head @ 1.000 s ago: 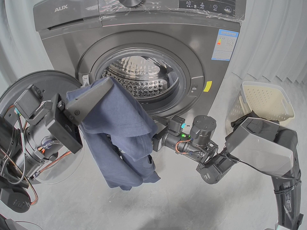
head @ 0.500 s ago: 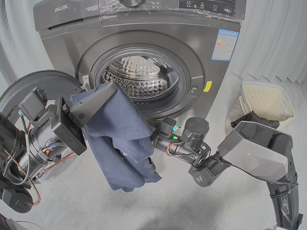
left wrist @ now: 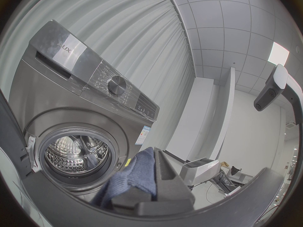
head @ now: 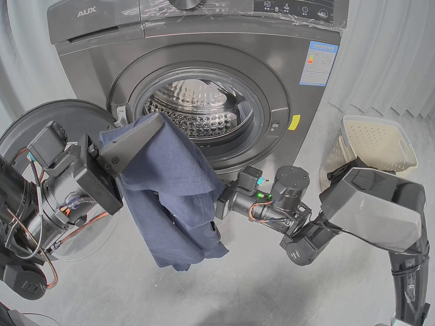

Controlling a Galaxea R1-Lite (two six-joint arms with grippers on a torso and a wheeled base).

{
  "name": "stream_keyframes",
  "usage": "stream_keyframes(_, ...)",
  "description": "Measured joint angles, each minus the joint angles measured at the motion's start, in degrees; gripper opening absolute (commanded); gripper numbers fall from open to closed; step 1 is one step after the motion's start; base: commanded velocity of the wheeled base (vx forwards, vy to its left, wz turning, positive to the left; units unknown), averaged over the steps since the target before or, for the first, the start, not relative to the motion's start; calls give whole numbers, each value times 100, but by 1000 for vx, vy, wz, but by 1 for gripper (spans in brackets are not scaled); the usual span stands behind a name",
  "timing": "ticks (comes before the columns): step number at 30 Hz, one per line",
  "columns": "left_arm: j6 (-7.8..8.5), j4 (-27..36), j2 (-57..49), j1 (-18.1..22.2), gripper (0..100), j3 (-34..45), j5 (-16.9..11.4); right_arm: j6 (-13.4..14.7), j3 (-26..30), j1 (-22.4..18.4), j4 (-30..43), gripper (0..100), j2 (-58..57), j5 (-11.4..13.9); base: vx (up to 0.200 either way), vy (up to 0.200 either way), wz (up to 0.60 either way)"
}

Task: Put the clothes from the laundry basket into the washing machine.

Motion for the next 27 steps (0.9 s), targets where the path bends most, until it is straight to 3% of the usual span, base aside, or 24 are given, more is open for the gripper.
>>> stream_keyframes(16,-44,16,4,190,0,-11,50,-6,3068,-316,-35,0,-2008,-4,0,0,0)
stream_keyframes(26,-41,60,108,256,0,410,121,-9,4014,-232,46,0,-3274,24,0,0,0)
stream_keyframes(27,-46,57,157,258,100,457,124,-6,4058,-226,49,0,-3359,24,0,0,0)
